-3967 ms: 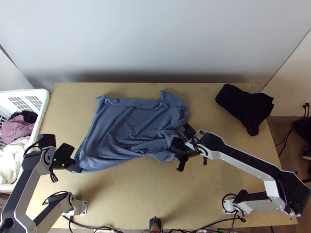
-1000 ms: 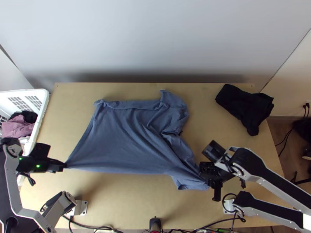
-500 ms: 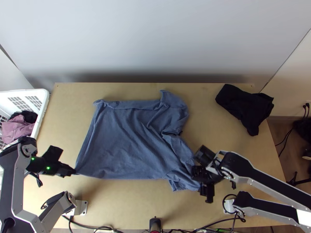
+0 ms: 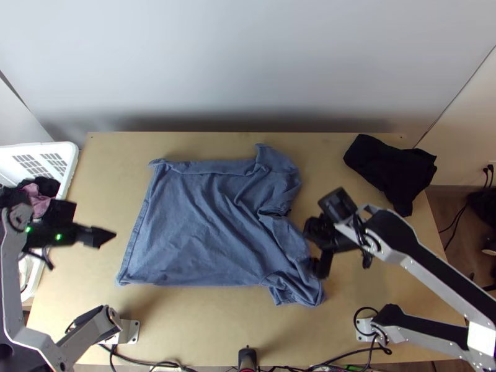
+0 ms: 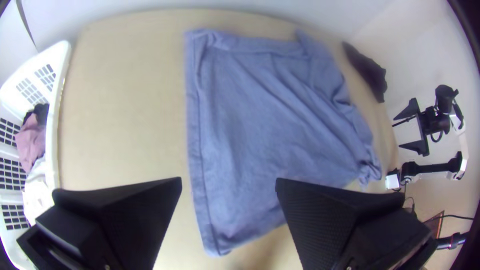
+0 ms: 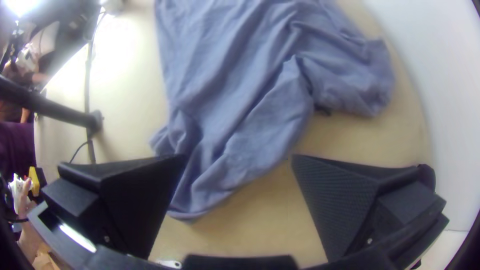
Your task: Fold the t-shirt
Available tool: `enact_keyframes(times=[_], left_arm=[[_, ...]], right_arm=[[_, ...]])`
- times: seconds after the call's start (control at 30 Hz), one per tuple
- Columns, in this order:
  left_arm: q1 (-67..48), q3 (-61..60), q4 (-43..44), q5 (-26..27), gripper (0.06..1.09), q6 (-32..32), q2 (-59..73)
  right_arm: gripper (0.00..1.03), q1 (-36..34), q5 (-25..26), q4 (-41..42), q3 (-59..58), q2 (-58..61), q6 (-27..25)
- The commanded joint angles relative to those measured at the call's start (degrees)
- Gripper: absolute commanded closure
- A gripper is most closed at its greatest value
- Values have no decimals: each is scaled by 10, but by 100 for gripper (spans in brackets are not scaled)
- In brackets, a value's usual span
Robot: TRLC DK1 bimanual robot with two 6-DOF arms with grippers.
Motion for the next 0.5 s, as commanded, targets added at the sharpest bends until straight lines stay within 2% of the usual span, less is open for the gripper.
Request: enact_keyframes(times=[0.0, 0.1, 0.23, 0.37, 0.47], left_arm=[[-110, 58, 142, -16, 16, -123, 93], [-151, 100, 192, -37, 12, -175, 174], [-203, 152, 248, -83, 12, -224, 254], [-249, 197, 270, -102, 12, -247, 318], [-275, 216, 300, -122, 12, -247, 365]], right_arm=[[5, -56, 13, 47, 85, 79, 2], [5, -78, 12, 55, 138, 116, 17], [5, -91, 12, 76, 158, 154, 35], [5, -99, 18, 129, 144, 200, 35], [5, -101, 20, 135, 168, 242, 40]])
